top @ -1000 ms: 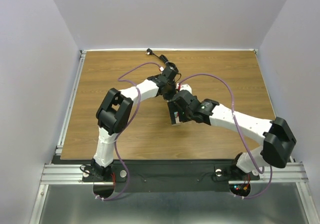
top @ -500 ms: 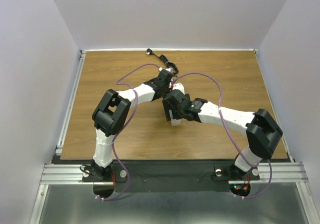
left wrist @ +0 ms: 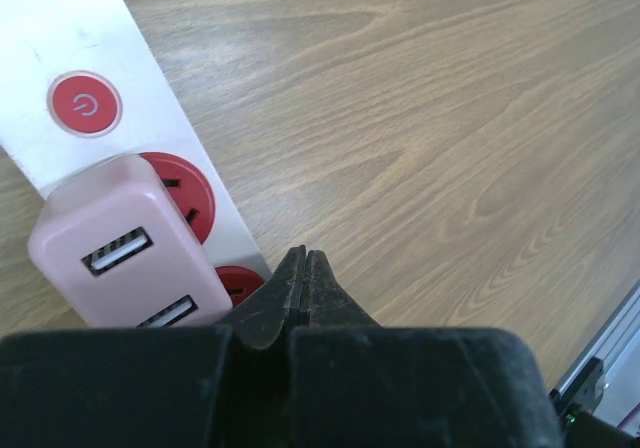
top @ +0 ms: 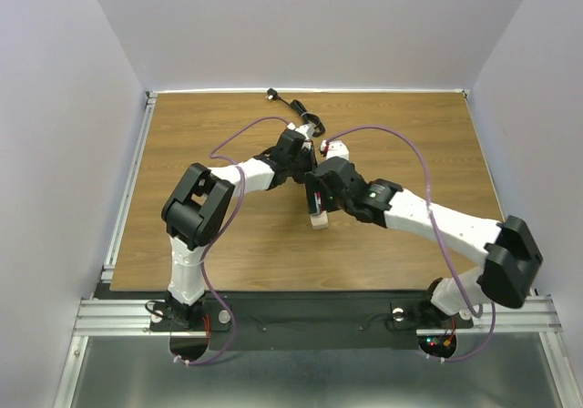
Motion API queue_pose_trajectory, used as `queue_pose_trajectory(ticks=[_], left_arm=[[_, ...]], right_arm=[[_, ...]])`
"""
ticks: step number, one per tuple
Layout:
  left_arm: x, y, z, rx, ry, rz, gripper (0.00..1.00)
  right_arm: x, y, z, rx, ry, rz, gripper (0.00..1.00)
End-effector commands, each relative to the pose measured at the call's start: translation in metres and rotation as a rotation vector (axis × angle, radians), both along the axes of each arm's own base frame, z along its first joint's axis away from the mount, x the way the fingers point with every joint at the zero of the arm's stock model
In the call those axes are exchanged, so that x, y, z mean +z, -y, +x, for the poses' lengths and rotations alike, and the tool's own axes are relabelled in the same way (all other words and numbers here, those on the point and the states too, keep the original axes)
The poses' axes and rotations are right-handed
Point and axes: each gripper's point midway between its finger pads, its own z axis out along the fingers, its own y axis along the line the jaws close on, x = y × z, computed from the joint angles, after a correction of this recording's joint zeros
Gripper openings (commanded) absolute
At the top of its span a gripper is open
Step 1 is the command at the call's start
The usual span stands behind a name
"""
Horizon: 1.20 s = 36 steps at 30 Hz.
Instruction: Pull the plug off the socket
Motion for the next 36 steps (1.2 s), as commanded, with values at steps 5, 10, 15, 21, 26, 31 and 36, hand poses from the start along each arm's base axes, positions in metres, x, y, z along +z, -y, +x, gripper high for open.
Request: queue_pose_trajectory(ticks=[5, 10, 15, 21, 26, 31, 36], left_arm=[[0.015, -0.019, -0.031, -0.171, 0.035, 0.098, 0.0], [0.02, -0.016, -0.033, -0.25, 0.073, 0.089, 0.0], [0.055, -0.004, -0.027, -0.319, 0.183, 0.035, 0.03], [0.095, -0.018, -0.005, -0.347, 0.35, 0.025, 0.07], [0.112, -0.027, -0.005, -0.399, 0.432, -0.025, 0.01], [0.089, -0.03, -0.01, -0.465, 0.444, 0.01, 0.0], [0.08, -0.026, -0.032, -0.577, 0.506, -0.02, 0.0]], right_arm=[[0.068, 0.006, -0.013, 0.046, 0.092, 0.185, 0.85], [0.084, 0.015, -0.017, 0.038, 0.109, 0.191, 0.86], [0.082, 0.021, -0.021, 0.033, 0.101, 0.182, 0.86], [0.085, 0.027, -0.024, 0.022, 0.106, 0.188, 0.87], [0.089, 0.032, -0.026, 0.012, 0.116, 0.19, 0.87], [0.088, 0.036, -0.027, 0.004, 0.116, 0.181, 0.87], [0.085, 0.037, -0.025, -0.003, 0.112, 0.168, 0.87]])
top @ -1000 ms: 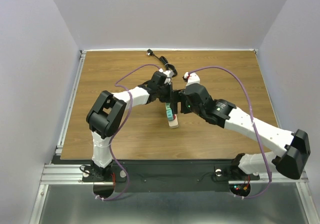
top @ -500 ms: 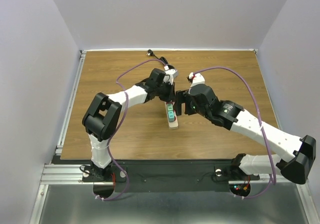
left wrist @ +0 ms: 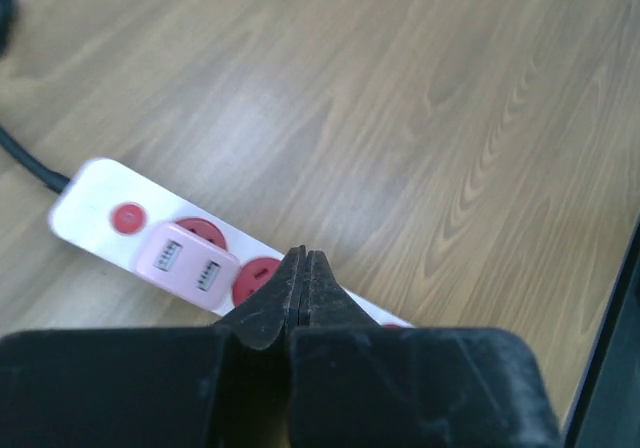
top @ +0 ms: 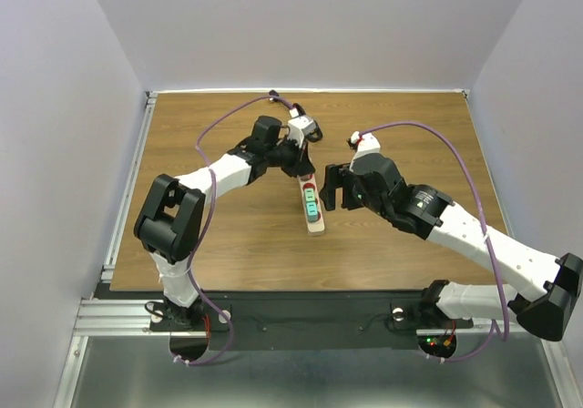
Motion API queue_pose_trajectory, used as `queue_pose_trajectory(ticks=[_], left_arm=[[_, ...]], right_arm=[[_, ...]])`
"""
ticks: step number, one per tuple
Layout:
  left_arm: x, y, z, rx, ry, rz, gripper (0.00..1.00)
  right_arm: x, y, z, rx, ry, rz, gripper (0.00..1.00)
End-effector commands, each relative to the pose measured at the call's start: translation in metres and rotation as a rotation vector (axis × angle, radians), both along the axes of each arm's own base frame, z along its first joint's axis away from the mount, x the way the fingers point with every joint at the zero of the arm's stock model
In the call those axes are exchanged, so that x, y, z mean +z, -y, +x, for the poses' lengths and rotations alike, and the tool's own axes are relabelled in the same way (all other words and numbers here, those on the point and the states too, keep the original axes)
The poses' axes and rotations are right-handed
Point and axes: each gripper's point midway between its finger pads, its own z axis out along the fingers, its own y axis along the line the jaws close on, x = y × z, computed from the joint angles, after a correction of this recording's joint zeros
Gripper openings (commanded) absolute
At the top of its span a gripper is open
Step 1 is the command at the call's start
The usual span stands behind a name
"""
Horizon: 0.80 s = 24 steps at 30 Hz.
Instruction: Pull the plug off the socket
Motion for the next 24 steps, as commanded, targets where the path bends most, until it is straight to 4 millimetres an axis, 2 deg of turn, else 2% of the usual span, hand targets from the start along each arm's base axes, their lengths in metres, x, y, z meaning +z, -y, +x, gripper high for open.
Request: queue_pose_trajectory(ticks=[1, 2, 4, 11, 16, 20, 24], left_arm=[[0.015, 0.007, -0.024, -0.152, 0.143, -0.044, 0.0], [0.006, 0.002, -0.029, -0.144, 0.139, -0.033, 0.0], [0.005, -0.002, -0.023, -0.115, 0.18, -0.028, 0.0], [-0.031, -0.002, -0.017, -0.073, 0.12, 0.002, 0.0], [-0.031, -0.003, -0.007, -0.016, 0.122, -0.004, 0.0], [-0.041, -0.011, 0.005, 0.029, 0.132, 0.072, 0.0], [-0.057, -0.018, -0.001, 0.014, 0.106, 0.124, 0.0]], right_arm=[[-0.001, 0.007, 0.002, -0.033, 0.009, -0.005, 0.87], [-0.001, 0.008, 0.002, -0.034, 0.007, -0.005, 0.87], [-0.003, 0.007, 0.002, -0.034, 0.0, -0.005, 0.88], [-0.011, -0.001, 0.004, -0.017, -0.027, -0.015, 0.87], [-0.012, -0.004, 0.006, -0.013, -0.034, -0.021, 0.87], [-0.012, -0.007, 0.008, -0.013, -0.036, -0.022, 0.87], [-0.016, -0.011, 0.01, -0.006, -0.044, -0.031, 0.87]])
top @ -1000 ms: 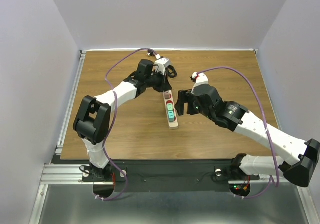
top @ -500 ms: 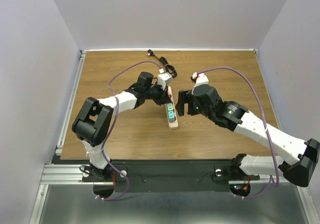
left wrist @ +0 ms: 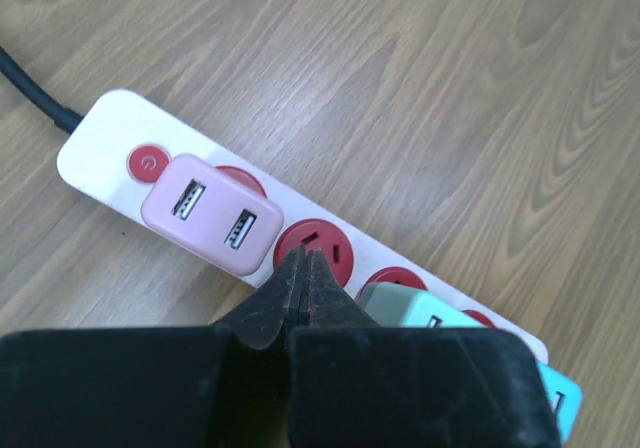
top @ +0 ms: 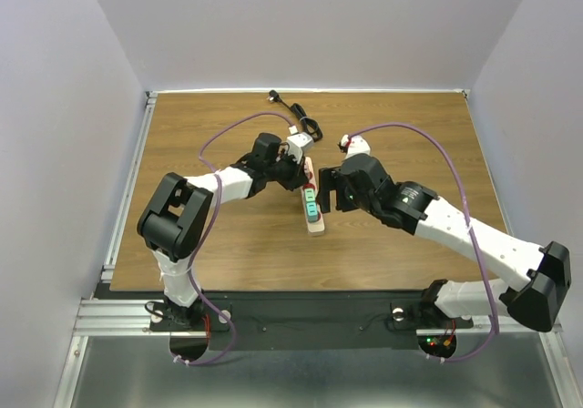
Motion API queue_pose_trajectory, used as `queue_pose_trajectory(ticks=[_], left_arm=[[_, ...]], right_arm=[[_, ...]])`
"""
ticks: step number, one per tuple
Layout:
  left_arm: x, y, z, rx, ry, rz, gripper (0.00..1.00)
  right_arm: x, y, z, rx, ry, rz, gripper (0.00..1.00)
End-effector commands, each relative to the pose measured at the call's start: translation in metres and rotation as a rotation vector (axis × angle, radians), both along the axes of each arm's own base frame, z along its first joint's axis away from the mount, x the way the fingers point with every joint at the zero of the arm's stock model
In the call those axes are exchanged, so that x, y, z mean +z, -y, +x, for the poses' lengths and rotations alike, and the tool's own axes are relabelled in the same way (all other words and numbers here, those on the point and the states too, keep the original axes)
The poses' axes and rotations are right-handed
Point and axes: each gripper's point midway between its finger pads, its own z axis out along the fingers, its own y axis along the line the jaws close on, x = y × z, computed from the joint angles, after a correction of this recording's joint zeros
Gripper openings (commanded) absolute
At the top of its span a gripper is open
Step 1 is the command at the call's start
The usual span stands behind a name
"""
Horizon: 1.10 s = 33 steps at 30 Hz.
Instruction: Pull the plug off the socket
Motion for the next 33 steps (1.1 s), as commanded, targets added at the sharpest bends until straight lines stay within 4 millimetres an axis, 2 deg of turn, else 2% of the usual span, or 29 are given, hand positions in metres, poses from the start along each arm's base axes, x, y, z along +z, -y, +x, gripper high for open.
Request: queue_pose_trajectory(ticks=[1, 6, 10, 18, 26, 33], left_arm=[[-0.005, -0.002, 0.002, -0.016, 0.019, 0.039, 0.0], [-0.018, -0.001, -0.005, -0.032, -0.025, 0.038, 0.0], [-0.022, -0.002, -0.008, -0.028, -0.037, 0.039, 0.0], [-0.039, -0.002, -0.012, -0.014, -0.078, 0.076, 0.0], [-0.051, -0.003, -0.018, -0.012, -0.102, 0.102, 0.0], [-0.058, -0.004, -0.022, -0.015, -0.115, 0.123, 0.0]], right_arm=[[0.005, -0.007, 0.007, 0.006, 0.004, 0.009, 0.87], [-0.018, -0.018, 0.009, 0.043, -0.05, -0.036, 0.86], [-0.044, -0.023, 0.013, 0.06, -0.094, -0.1, 0.86], [-0.076, -0.04, 0.024, 0.085, -0.124, -0.137, 0.85], [-0.096, -0.057, 0.027, 0.13, -0.162, -0.125, 0.82], [-0.101, -0.055, 0.036, 0.084, -0.144, -0.15, 0.7]])
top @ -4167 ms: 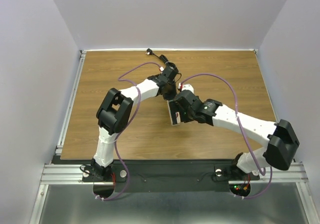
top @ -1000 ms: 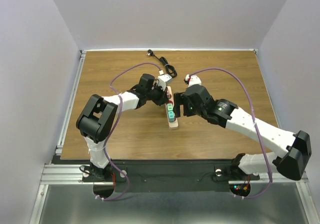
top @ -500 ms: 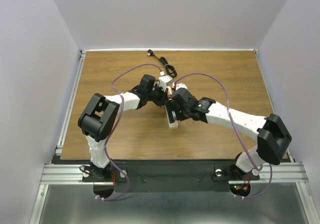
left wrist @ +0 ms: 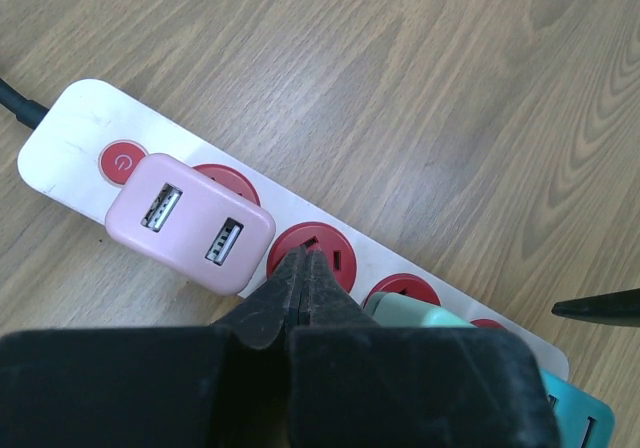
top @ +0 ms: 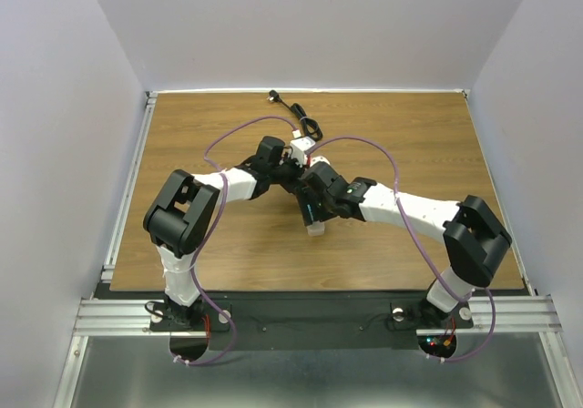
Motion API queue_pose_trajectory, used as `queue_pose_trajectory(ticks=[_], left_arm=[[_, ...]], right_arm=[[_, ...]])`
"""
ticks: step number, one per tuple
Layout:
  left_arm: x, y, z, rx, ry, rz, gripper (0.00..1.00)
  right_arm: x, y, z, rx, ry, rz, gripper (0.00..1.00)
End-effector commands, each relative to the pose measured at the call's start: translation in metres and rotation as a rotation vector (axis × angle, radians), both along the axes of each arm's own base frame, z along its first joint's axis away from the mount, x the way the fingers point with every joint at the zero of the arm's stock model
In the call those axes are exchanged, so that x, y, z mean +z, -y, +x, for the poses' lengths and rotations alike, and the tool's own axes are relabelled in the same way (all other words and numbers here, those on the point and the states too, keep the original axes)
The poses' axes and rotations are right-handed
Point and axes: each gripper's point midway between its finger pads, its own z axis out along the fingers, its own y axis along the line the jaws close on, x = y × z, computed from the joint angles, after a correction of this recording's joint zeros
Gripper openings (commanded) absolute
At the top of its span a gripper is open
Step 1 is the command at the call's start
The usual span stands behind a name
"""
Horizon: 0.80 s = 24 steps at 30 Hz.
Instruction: Pull the plug off the socket
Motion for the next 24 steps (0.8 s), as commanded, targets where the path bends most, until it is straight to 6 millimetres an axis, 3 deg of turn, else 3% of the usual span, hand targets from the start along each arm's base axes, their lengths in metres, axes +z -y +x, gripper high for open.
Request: queue_pose_trajectory(ticks=[1, 4, 8, 11, 14, 15, 18, 24], left_arm=[[-0.038, -0.008, -0.021, -0.002, -0.097, 0.104, 0.0], [-0.042, -0.007, -0.022, -0.004, -0.104, 0.116, 0.0], [-0.044, -0.007, -0.025, -0.007, -0.109, 0.12, 0.0], [-0.048, -0.008, -0.025, -0.008, -0.116, 0.129, 0.0], [-0.05, -0.008, -0.028, -0.012, -0.124, 0.131, 0.0], [-0.051, -0.009, -0.029, -0.012, -0.125, 0.134, 0.0], [-0.055, -0.011, -0.032, -0.014, -0.129, 0.144, 0.0], [-0.064, -0.011, -0.035, -0.019, -0.143, 0.16, 0.0]], right_arm=[[0.019, -0.016, 0.025, -0.026, 0.079, 0.049, 0.69], [0.008, -0.018, 0.026, -0.024, 0.06, 0.031, 0.66], [0.01, -0.022, 0.032, -0.039, 0.07, 0.037, 0.63], [0.007, -0.023, 0.034, -0.044, 0.069, 0.029, 0.51], [0.006, -0.022, 0.032, -0.05, 0.061, 0.032, 0.29], [0.01, -0.021, 0.032, -0.051, 0.067, 0.041, 0.15], [0.028, -0.017, 0.03, -0.066, 0.09, 0.067, 0.01], [0.073, -0.01, 0.034, -0.093, 0.181, 0.117, 0.0]])
